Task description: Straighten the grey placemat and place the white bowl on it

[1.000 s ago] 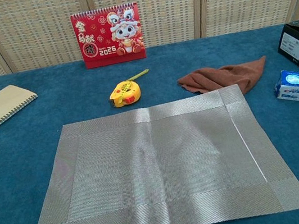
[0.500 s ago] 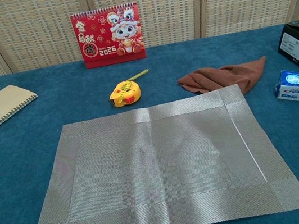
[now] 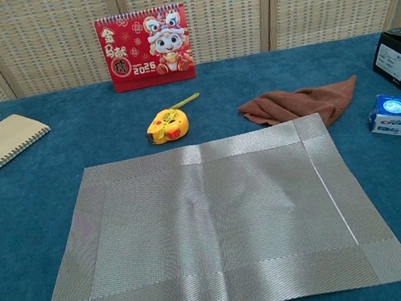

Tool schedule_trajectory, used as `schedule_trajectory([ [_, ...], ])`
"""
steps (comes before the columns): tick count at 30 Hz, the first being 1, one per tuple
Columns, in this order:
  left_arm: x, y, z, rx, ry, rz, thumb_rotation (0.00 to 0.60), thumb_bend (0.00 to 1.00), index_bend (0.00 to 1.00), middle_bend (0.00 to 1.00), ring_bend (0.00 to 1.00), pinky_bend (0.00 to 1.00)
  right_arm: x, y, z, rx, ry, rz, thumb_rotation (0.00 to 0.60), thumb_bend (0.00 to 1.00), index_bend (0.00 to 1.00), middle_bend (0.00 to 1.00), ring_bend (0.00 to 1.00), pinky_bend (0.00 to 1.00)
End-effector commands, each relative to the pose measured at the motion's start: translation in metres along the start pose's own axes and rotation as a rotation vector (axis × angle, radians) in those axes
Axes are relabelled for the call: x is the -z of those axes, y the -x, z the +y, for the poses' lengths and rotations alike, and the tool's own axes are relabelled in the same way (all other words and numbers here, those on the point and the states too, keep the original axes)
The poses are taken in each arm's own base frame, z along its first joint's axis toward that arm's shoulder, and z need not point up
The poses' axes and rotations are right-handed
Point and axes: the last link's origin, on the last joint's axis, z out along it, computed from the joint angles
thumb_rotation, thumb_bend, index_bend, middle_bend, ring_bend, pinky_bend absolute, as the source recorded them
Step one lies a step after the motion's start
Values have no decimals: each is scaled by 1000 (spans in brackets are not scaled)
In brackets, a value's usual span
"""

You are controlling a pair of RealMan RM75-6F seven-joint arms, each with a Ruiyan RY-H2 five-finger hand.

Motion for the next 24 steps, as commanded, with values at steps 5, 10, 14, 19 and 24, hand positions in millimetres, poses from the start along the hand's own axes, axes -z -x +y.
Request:
schedule_trajectory([
  [5,0,1,1,5,5,-3,600,247,77,0,0,0,-12,9,3,3,-19,52,600,380,548,11,0,0],
  [10,0,1,1,10,7,-3,600,247,89,0,0,0,-15,11,3,5,-26,65,600,494,608,21,0,0],
  [14,0,1,1,17,6,1,600,247,96,0,0,0,-17,12,3,3,-25,68,600,513,662,55,0,0],
  [19,-1,1,1,20,7,-1,600,247,98,0,0,0,-17,11,3,-5,-31,79,600,516,714,89,0,0],
  [24,-1,2,1,21,7,-2,600,247,99,0,0,0,-16,9,1,-13,-44,89,600,520,727,99,0,0],
])
